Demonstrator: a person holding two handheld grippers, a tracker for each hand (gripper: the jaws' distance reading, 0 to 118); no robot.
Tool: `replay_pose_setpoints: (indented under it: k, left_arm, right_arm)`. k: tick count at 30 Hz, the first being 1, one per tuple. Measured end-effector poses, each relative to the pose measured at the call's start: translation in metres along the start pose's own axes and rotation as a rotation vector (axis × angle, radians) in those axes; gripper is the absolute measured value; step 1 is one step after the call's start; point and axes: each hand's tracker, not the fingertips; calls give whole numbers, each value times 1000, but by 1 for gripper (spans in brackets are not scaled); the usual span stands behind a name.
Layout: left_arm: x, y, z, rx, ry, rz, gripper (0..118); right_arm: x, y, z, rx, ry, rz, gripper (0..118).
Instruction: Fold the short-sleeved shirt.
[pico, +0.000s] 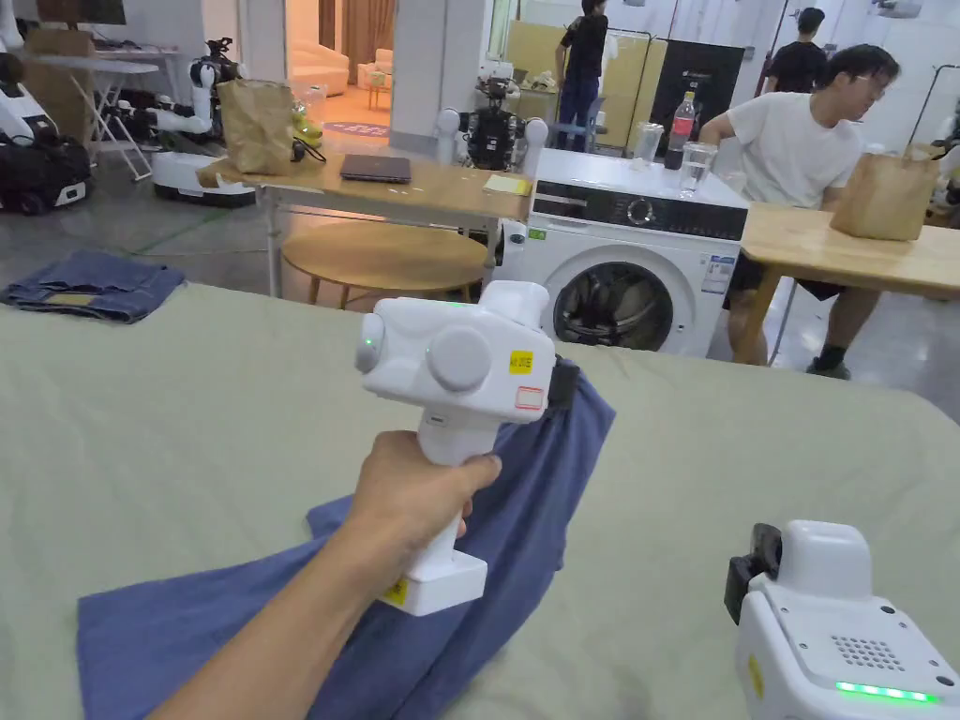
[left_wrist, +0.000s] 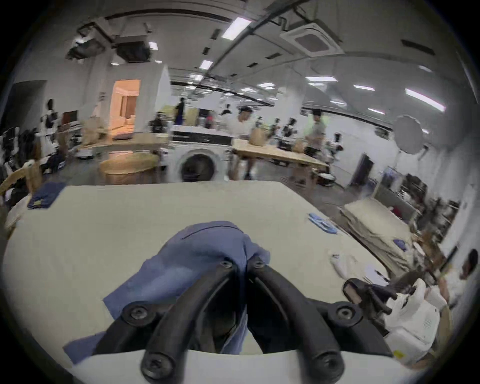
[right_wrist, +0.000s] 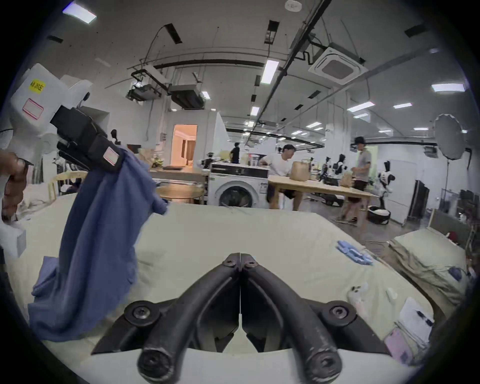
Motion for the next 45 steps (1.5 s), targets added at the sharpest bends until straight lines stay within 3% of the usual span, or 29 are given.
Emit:
replay_pose_setpoints:
  k: [6,15,17,21,27,29,32,40,45]
  left_arm:
    - [61,-40,-56,-78,-186,19,0]
    - [94,-86,-83,-189,-210,-33,2]
    - [88,-87,-78,-192,-217,-28,31]
    - [70,-80,-54,-134,-197,15,49]
    - [33,-90,3,10,-52,17,42]
    - [20,-100,22,52,18,15,9]
    - [3,-117,46,95,163,-1,0]
    - [-60,-150,99,75,298,71,0]
    - [-135,-140,112,-5,352,221,0]
  right_arm:
    - [46,-12,13,-14,-85,-29,0]
    - [69,-25,22,-53,-124,-48,0]
    - [68,-25,23,-54,-121,-47,0]
    - [58,-20,22,-44,-102,-38,0]
    - [31,-10,22,-15,-42,-44,0]
    - [19,-6,22,-5,-21,-47,0]
    - [0,-3,21,9,18,-54,0]
    - [-44,-1,13,-3,108,-69,0]
    - [-59,-2,1,-24,139,-59,0]
